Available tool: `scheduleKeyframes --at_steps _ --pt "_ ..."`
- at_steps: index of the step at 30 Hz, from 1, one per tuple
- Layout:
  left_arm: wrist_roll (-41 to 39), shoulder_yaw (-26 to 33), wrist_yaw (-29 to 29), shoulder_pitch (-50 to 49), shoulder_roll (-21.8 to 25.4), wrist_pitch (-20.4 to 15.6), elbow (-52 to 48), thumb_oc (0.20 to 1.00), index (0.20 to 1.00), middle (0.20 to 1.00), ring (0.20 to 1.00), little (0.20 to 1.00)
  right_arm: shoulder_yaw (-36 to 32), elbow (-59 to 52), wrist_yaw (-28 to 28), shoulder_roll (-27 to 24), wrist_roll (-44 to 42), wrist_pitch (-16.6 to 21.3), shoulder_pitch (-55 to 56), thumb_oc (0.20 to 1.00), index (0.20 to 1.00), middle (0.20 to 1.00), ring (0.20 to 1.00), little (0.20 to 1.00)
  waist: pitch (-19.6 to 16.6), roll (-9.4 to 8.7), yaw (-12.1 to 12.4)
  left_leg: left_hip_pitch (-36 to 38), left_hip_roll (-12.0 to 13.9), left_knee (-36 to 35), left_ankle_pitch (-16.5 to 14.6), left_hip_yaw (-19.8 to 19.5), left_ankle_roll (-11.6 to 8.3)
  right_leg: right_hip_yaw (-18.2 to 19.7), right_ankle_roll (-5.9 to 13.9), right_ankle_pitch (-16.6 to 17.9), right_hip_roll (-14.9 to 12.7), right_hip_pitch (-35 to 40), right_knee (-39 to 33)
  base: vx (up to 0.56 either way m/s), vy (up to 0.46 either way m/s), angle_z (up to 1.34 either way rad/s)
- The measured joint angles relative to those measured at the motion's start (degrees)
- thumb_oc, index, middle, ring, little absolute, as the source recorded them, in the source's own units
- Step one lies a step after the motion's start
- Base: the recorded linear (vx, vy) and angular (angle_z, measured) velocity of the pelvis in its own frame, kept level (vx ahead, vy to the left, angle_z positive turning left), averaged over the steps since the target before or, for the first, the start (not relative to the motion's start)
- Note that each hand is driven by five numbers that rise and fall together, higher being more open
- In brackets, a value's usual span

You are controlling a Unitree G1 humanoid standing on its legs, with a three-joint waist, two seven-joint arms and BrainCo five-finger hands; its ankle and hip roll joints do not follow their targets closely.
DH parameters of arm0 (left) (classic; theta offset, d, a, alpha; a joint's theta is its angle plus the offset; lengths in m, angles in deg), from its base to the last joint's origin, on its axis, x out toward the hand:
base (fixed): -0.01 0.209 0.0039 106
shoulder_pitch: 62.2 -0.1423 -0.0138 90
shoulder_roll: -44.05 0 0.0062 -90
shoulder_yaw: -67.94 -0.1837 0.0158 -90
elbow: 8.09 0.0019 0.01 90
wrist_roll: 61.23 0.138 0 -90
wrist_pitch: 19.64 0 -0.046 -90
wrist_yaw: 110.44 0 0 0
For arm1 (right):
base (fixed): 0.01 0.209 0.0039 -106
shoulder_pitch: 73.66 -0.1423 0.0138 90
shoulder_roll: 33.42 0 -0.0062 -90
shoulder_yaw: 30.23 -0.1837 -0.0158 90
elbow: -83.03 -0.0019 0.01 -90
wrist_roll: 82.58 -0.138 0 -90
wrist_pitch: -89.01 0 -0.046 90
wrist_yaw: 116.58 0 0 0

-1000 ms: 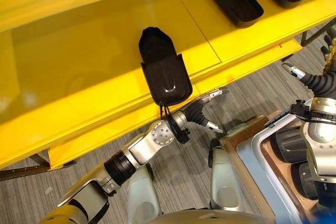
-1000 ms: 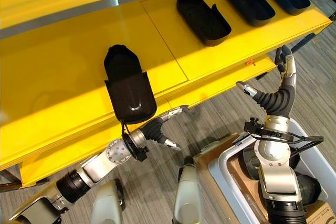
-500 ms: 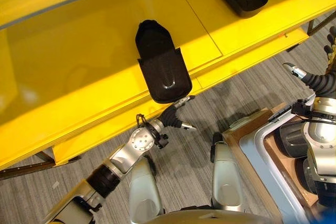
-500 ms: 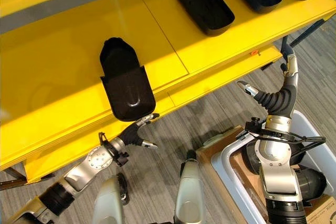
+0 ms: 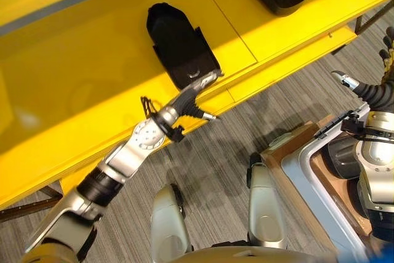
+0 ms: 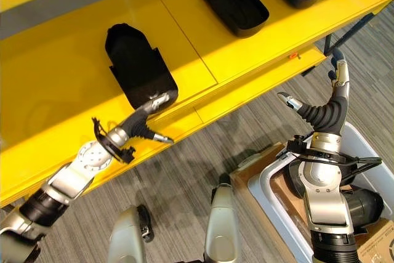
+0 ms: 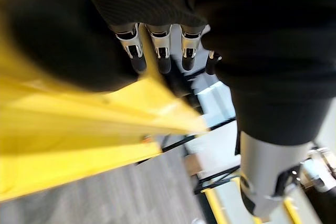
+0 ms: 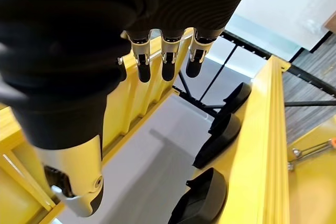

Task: Move parts from the plastic box to the shelf.

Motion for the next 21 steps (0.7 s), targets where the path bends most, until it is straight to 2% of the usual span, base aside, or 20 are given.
scheduleKeyframes --at_steps 5,15,17,21 --pt "2.04 -4.0 1.59 7.48 -0.45 -1.04 2.53 1.0 1.0 1.0 1.0 1.0 0.14 0.01 0.78 -0.15 -0.06 0.12 -0.74 1.0 1.0 1.0 1.0 1.0 -0.22 -0.02 -1.2 0.04 0.25 0.14 -0.19 0.29 -0.11 0.34 0.05 0.04 0.32 -0.34 0.02 0.01 0.004 -0.03" --pt "8.01 -4.5 4.56 9.35 -0.28 -0.96 10.68 1.0 1.0 1.0 1.0 1.0 0.1 0.9 0.75 -0.15 -0.08 0.15 -0.26 1.0 1.0 1.0 1.0 1.0 -2.95 0.02 -1.64 -0.65 1.11 0.83 -0.6 1.09 -0.41 1.1 -0.04 0.13 1.07 -1.91 0.78 0.0 -0.003 -0.06" --pt "7.96 -3.08 5.33 7.98 -0.18 -1.0 9.83 1.0 1.0 1.0 1.0 1.0 0.12 1.0 0.76 -0.12 -0.09 0.16 -0.05 1.0 1.0 1.0 1.0 1.0 -2.97 0.04 -0.96 -0.6 1.15 1.02 -0.54 0.95 -0.43 1.1 -0.26 -0.01 1.07 -1.91 1.2 0.0 0.0 0.0" --pt "7.22 4.22 6.65 -0.96 -0.58 -1.34 1.96 1.0 1.0 1.0 1.0 1.0 -0.29 2.16 0.71 0.47 -0.1 0.39 0.8 1.0 1.0 1.0 1.0 1.0 -3.57 0.02 -0.57 -0.59 1.15 0.96 -0.44 0.78 -0.49 1.06 -0.31 -0.35 1.05 -1.91 1.24 -0.01 -0.016 0.02"
